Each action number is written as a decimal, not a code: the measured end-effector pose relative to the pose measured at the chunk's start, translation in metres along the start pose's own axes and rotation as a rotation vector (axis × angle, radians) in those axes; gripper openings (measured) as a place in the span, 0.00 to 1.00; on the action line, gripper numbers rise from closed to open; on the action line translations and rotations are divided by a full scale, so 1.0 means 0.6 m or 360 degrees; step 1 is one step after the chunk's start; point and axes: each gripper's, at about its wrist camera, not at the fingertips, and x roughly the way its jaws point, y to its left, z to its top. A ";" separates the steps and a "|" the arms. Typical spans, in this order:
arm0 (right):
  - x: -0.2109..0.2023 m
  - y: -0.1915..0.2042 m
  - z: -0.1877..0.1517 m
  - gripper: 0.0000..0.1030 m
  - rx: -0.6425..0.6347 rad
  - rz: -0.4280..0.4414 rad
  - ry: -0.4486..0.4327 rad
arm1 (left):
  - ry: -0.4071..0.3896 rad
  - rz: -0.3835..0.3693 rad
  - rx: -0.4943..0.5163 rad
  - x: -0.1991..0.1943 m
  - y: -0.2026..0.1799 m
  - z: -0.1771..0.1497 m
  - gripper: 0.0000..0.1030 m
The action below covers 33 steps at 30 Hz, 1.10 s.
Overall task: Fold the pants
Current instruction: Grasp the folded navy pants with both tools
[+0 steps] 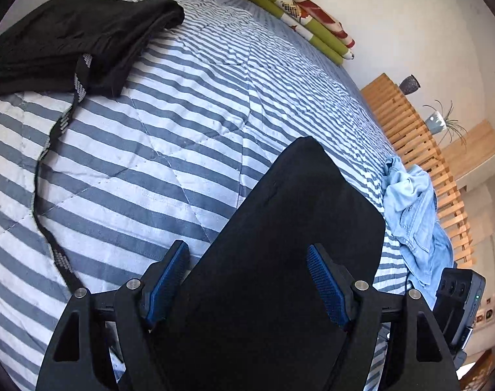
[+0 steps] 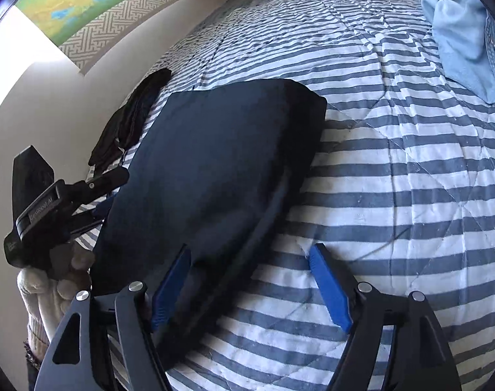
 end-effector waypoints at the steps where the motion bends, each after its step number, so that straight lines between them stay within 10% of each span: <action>1: 0.003 0.002 0.005 0.70 -0.0003 0.0001 -0.0006 | -0.0004 -0.0003 0.0021 0.007 -0.002 0.003 0.75; 8: 0.027 0.025 0.022 0.61 -0.0065 0.0009 0.0000 | 0.0036 0.0022 0.0190 0.035 -0.034 0.004 0.74; 21: 0.016 0.050 0.030 0.25 -0.0178 -0.0107 -0.0045 | -0.0013 -0.0088 0.0031 0.012 -0.010 -0.010 0.30; 25: 0.000 0.067 0.028 0.21 -0.0249 -0.0125 -0.0086 | -0.0021 -0.0081 0.0041 0.012 -0.009 -0.013 0.30; 29: -0.003 0.071 0.026 0.20 -0.0253 -0.0141 -0.0099 | -0.0032 -0.0006 0.0095 0.027 -0.018 -0.014 0.61; 33: -0.004 0.068 0.024 0.19 -0.0232 -0.0156 -0.0090 | -0.0029 0.0036 0.0183 0.040 -0.038 -0.020 0.50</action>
